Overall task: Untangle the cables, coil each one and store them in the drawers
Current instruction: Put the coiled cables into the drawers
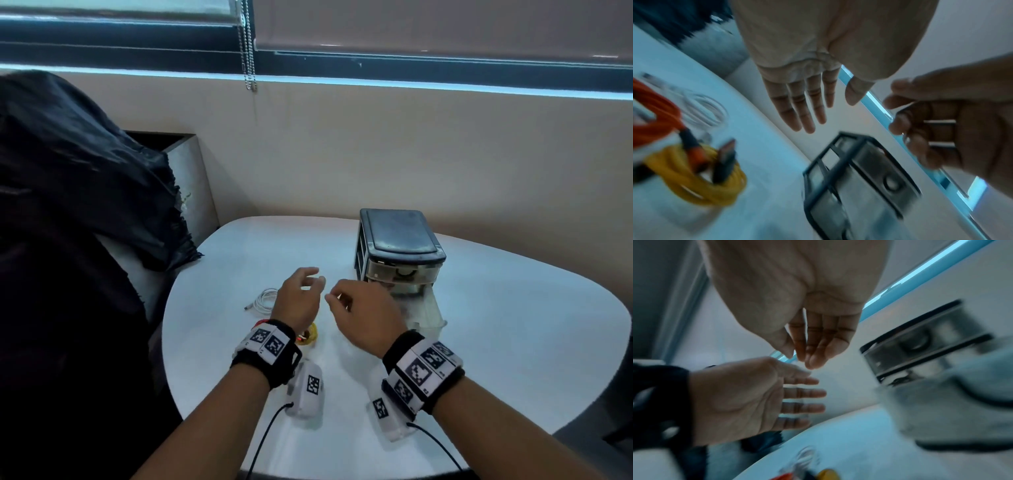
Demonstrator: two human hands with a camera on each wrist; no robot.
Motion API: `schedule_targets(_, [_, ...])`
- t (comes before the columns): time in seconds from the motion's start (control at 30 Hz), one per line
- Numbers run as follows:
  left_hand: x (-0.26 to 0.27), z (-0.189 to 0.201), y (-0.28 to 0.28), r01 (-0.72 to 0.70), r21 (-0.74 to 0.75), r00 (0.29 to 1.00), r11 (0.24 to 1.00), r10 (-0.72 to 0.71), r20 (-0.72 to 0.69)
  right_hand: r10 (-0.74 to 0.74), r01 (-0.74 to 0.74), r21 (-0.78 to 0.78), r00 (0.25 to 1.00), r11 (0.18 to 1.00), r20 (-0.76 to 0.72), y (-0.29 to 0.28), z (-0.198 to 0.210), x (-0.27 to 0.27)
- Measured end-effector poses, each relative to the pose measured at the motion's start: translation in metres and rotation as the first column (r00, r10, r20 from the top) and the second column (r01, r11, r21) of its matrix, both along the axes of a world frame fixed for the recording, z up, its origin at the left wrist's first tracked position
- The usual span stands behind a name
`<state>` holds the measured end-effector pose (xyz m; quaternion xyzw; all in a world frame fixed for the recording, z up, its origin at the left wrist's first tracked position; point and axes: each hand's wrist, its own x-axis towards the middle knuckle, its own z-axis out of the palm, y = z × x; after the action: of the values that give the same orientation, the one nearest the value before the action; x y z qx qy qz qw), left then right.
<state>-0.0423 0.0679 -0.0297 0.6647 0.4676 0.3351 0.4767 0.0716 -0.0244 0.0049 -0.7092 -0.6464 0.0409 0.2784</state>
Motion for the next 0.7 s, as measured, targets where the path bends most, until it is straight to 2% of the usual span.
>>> schedule_targets(0.07, [-0.027,0.001,0.006,-0.074,-0.035,0.997,0.997,0.076,0.031,0.058,-0.052,-0.163,0.998,0.985,0.035,0.013,-0.01,-0.024])
schedule_targets(0.13, [-0.049,0.002,0.009,-0.115,-0.029,0.993,0.993,0.116,0.023,0.039,-0.015,-0.31,0.997,0.951,0.072,0.029,-0.026,-0.036])
schedule_targets(0.23, [-0.071,0.004,0.01,-0.119,0.002,0.993,0.993,0.119,-0.009,0.009,0.02,-0.526,0.999,0.85,0.053,0.044,-0.052,-0.041])
schedule_targets(0.3, [-0.079,0.006,0.012,-0.116,0.019,0.993,0.993,0.116,-0.013,0.017,0.046,-0.602,0.995,0.797,0.098,0.049,-0.064,-0.045])
schedule_targets(0.4, [-0.084,0.006,0.014,-0.106,0.028,0.994,0.994,0.107,-0.021,0.013,0.108,-0.581,0.98,0.807,0.2,0.05,-0.073,-0.048])
schedule_targets(0.5, [-0.079,0.005,0.014,-0.095,0.024,0.995,0.995,0.096,-0.033,0.002,0.09,-0.529,0.985,0.844,0.172,0.045,-0.07,-0.044])
schedule_targets(0.6, [-0.065,0.004,0.011,-0.08,0.005,0.996,0.997,0.08,-0.038,0.0,0.054,-0.467,0.993,0.883,0.114,0.026,-0.048,-0.035])
schedule_targets(0.7, [-0.043,0.004,0.004,-0.055,0.017,0.997,0.998,0.056,-0.045,0.019,0.065,-0.343,0.972,0.937,0.235,-0.006,-0.011,-0.022])
